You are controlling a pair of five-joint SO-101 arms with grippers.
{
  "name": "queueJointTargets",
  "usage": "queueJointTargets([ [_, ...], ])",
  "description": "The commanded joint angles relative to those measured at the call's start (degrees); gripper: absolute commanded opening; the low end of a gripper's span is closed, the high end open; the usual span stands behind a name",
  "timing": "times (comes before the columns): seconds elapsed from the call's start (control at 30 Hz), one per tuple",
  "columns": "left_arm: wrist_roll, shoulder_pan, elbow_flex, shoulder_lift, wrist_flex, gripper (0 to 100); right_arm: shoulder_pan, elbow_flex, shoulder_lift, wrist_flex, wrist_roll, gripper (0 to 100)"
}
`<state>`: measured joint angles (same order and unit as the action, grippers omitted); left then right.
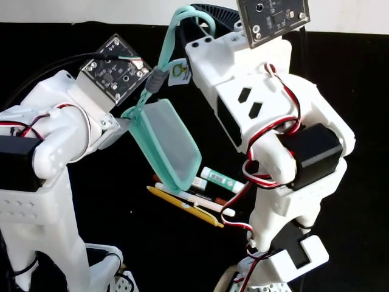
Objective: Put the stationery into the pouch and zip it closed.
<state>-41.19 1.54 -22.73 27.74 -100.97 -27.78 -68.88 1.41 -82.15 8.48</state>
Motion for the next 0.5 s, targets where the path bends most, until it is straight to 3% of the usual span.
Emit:
queueJointTargets([
  [0.0,-0.5,0.3,-1.5,0.8,2.3,28,0.7,-1.4,0.4,0.3,0.4,0.6],
  [0.47,-0.3,0.3,-1.5,-7.0,5.6,28,0.7,-1.4,0.5,-1.4,0.4,0.6],
])
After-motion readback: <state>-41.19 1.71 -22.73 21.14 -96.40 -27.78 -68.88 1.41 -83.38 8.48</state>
